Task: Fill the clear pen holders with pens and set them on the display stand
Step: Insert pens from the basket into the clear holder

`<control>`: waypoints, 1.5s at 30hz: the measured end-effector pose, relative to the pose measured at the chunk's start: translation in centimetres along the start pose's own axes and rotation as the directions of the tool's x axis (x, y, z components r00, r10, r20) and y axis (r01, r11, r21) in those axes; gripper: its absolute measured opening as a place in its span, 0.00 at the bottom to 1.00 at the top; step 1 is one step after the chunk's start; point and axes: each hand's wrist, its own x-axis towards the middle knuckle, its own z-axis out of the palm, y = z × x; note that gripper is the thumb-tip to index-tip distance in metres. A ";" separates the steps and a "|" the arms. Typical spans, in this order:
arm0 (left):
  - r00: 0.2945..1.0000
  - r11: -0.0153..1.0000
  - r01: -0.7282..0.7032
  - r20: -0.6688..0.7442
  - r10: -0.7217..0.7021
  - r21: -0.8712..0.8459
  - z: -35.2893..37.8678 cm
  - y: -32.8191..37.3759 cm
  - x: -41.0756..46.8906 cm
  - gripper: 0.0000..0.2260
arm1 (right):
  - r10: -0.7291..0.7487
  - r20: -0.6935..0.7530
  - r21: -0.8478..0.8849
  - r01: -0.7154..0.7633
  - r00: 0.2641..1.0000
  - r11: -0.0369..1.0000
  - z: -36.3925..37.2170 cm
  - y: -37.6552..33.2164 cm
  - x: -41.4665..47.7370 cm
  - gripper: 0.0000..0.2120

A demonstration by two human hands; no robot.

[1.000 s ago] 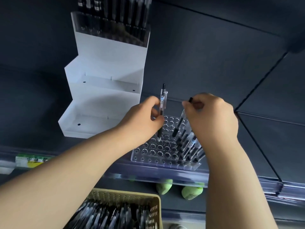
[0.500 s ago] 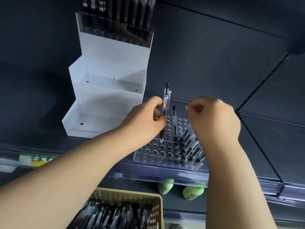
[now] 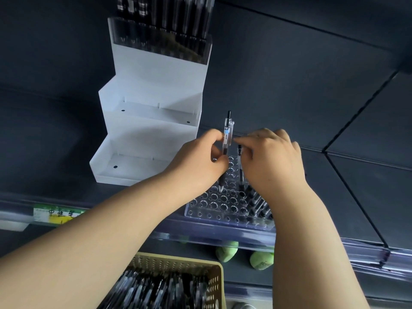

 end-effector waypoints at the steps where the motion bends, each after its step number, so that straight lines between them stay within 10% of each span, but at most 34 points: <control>1: 1.000 1.000 0.002 0.001 -0.002 0.001 0.0 0.0 0.0 0.11 | 0.012 -0.002 0.003 -0.012 1.000 1.000 -0.1 0.0 0.0 0.17; 45: 0.998 0.998 -0.066 0.012 0.065 0.007 2.6 0.4 0.1 0.14 | 0.110 -0.016 -0.108 -0.111 0.994 0.988 -2.0 1.1 -0.9 0.14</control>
